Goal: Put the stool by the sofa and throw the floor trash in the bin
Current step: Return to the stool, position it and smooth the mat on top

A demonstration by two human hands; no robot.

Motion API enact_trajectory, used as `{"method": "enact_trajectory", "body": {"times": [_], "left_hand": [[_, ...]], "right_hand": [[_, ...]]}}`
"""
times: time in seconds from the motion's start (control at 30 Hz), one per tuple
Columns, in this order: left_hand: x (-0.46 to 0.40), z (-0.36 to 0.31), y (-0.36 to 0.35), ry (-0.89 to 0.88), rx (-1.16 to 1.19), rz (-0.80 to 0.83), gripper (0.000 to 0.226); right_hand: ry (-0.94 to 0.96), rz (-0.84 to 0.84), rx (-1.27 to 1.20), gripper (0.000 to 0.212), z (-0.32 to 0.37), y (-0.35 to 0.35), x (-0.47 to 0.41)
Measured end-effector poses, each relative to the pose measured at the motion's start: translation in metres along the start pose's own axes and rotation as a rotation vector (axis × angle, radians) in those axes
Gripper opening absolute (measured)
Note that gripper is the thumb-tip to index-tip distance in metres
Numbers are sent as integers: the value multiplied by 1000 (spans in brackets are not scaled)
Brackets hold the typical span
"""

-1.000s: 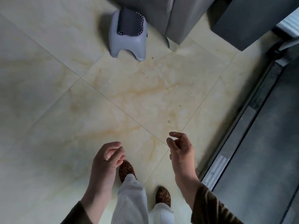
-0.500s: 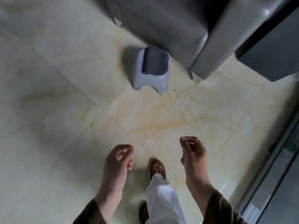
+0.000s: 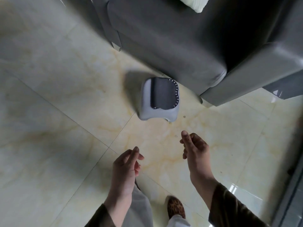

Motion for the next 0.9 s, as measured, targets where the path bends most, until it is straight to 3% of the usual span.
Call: {"method": "enact_trajectory", "body": {"times": [0.27,0.67,0.8,0.9], "left_hand": [[-99,-59,-18,-17,-83,122,27],[-216,-87,-99,34,-256,240,10],[-264,-85,-122,58,-441,217,61],[-303,-76,-136,65,-578,188,85]], "right_hand": [[25,-125,8,32,26,-55,-60],[-59,-217,-9,16,29,-71,-190],[-157,-183,44,18,9,-69,-241],[-259,-110,130,42,-15,-67,-280]]}}
Point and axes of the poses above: each hand's wrist, its own x-axis away from the middle knuckle, its own y-axis out of the back of the hand, z = x × y, the point moved 4 cm from there along -x, towards the middle knuckle, and after that the axes turned 5 degrees about x, right-handed, at the moved point
